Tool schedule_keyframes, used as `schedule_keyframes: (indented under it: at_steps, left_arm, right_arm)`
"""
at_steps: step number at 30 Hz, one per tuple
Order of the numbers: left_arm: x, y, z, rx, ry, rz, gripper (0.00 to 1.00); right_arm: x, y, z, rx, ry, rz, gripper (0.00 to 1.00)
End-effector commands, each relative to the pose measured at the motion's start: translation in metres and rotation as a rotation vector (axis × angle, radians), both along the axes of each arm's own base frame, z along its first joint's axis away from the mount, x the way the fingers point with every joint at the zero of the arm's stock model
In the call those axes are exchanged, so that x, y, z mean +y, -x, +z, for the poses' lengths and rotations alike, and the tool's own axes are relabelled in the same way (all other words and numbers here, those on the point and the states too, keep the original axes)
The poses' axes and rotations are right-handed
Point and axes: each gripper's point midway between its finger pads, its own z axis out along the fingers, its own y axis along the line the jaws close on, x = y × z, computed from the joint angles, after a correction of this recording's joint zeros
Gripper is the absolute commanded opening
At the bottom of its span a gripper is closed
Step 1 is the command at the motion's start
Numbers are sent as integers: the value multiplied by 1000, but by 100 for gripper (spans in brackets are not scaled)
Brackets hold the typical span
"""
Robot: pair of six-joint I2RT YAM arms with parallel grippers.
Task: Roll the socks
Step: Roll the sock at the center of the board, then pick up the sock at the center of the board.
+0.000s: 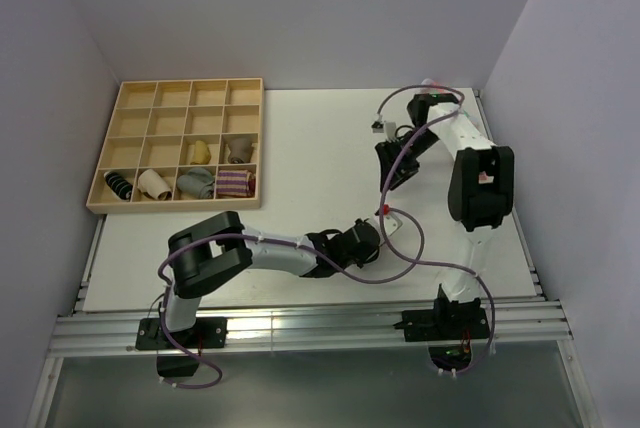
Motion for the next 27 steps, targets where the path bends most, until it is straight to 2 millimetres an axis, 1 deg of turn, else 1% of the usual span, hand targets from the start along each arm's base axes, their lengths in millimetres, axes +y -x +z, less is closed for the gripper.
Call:
schedule_keyframes:
  at_steps: [1,2,4,5,6,7,8,9,11,12,13,14,15,17,18,19,20,21,22,23,24,25,26,27]
  left_arm:
    - [41,14,-43,124,-115,63,0]
    - [41,12,-39,120,-100,78,0]
    - [46,6,-30,120,-64,117,0]
    - [46,3,-25,120,-44,130,0]
    - [52,-3,-23,122,-35,152,0]
    - [52,-7,-12,120,-3,169,0]
    - [55,-10,-7,116,7,182,0]
    - [59,-16,2,110,28,204,0]
    - [65,-24,11,97,43,237,0]
    - [69,-29,20,91,63,259,0]
    - [72,-33,25,83,71,276,0]
    - [77,-38,31,73,80,301,0]
    - [84,-46,44,63,111,331,0]
    - [95,-57,58,44,136,385,0]
    - [106,-71,77,14,172,443,0]
    - [116,-77,83,3,175,483,0]
    - [122,-86,96,-19,199,527,0]
    - [138,-101,115,-55,241,594,0]
    - [152,-106,118,-65,225,641,0]
    - [166,-120,131,-85,248,699,0]
    - [177,-128,144,-101,276,742,0]
    - [193,-135,150,-121,273,798,0]
    - [211,-150,162,-144,292,868,0]
    - [222,-156,170,-156,308,911,0]
  right_arm:
    - [-8,-13,37,-125,-49,-69,54]
    - [-12,-13,44,-146,-53,-84,54]
    - [-15,-14,50,-168,-58,-98,54]
    - [-17,-15,56,-190,-56,-107,54]
    - [-17,-16,58,-202,-57,-112,54]
    - [-18,-17,62,-213,-58,-115,54]
    - [-20,-18,65,-221,-58,-122,54]
    - [-20,-17,67,-219,-60,-127,54]
    - [-19,-19,74,-233,-70,-123,54]
    - [-19,-19,76,-237,-72,-124,54]
    - [-21,-19,78,-243,-74,-131,54]
    - [-28,-22,81,-258,-72,-151,54]
    - [-29,-23,82,-262,-69,-158,54]
    - [-29,-22,82,-265,-69,-156,54]
    - [-30,-22,82,-266,-65,-156,54]
    - [-31,-22,82,-266,-64,-156,54]
    - [-31,-22,82,-271,-63,-156,54]
    - [-32,-23,82,-276,-55,-160,54]
    - [-33,-23,82,-281,-54,-161,54]
    - [-32,-23,84,-285,-56,-162,54]
    - [-33,-23,84,-287,-55,-160,54]
    - [-33,-23,85,-291,-54,-161,54]
    - [-33,-23,86,-294,-53,-161,54]
    - [-34,-24,86,-296,-51,-161,54]
